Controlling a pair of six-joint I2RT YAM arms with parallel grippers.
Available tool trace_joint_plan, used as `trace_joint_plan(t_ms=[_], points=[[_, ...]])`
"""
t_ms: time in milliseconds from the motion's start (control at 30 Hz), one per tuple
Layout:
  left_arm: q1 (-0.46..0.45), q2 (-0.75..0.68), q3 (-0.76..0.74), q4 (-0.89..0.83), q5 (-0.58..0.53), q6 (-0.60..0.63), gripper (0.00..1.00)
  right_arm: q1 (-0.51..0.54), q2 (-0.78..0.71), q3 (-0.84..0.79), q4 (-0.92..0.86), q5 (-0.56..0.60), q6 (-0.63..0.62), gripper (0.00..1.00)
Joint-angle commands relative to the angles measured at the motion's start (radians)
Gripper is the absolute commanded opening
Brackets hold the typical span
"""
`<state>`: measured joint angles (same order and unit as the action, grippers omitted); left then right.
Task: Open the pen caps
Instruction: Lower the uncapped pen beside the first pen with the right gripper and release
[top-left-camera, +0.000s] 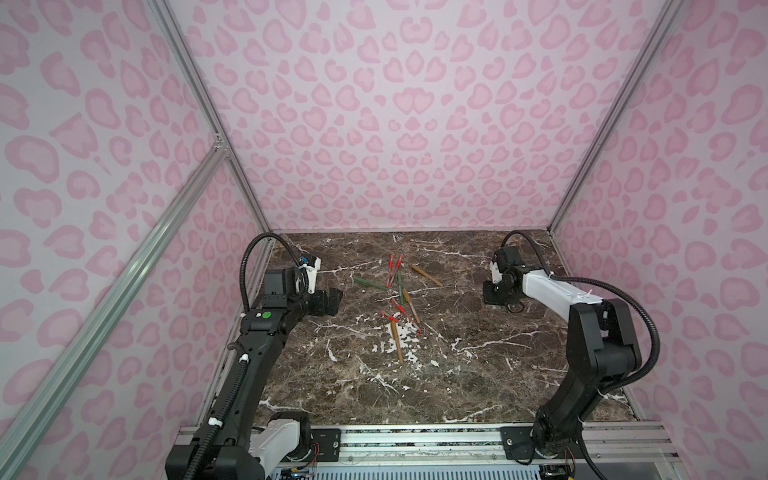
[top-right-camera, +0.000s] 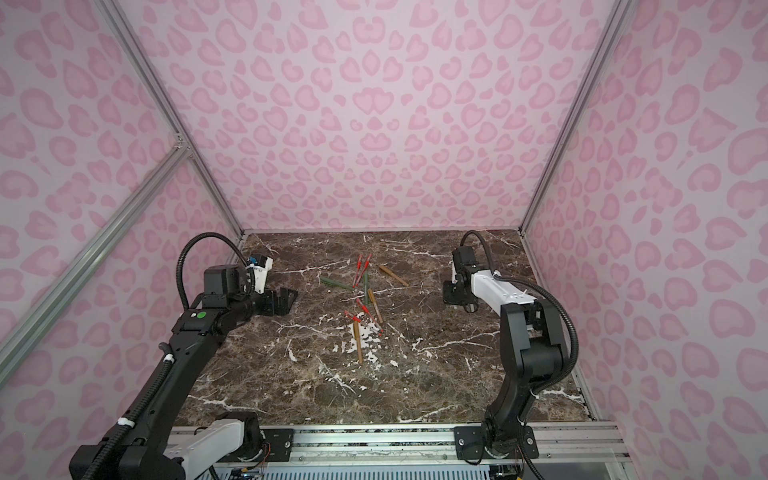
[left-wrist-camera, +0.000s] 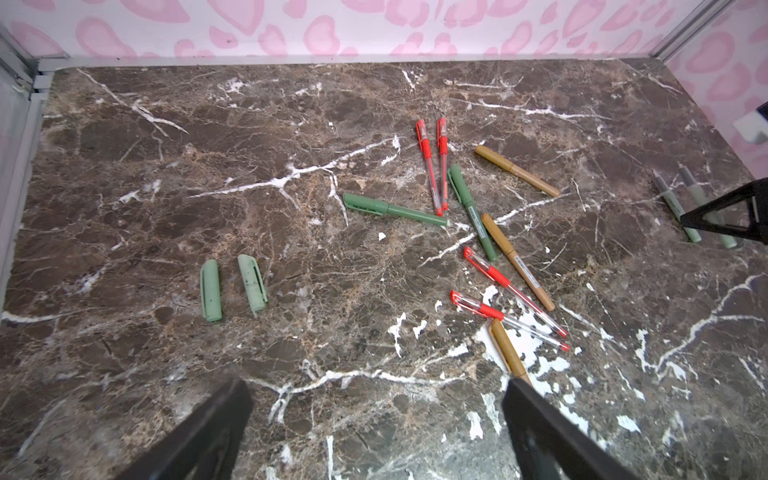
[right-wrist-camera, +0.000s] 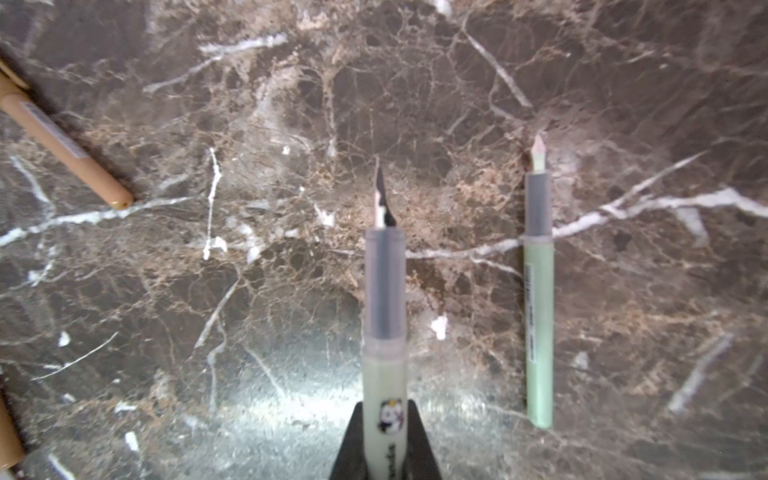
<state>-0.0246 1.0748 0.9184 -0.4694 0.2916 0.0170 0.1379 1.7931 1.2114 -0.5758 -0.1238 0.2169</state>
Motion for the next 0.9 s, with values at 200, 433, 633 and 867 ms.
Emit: trace_joint_plan(t_ms=[200,433,633,867], points=[[0.038,-0.021,-0.010,0.064,0.070,-0.035,0.98,-0.031,0.137,0.081,-0.043,0.058,-0.059,0.00],[0.054,-0.021,-0.010,0.067,0.087,-0.046,0.98,-0.052,0.175,0.080,-0.031,0.055,-0.060,0.00],[0.066,-0.022,-0.007,0.067,0.085,-0.049,0.98,-0.058,0.179,0.068,-0.021,0.052,-0.067,0.03],[0.077,-0.026,-0.007,0.069,0.090,-0.053,0.98,-0.058,0.174,0.064,-0.022,0.040,-0.068,0.20]])
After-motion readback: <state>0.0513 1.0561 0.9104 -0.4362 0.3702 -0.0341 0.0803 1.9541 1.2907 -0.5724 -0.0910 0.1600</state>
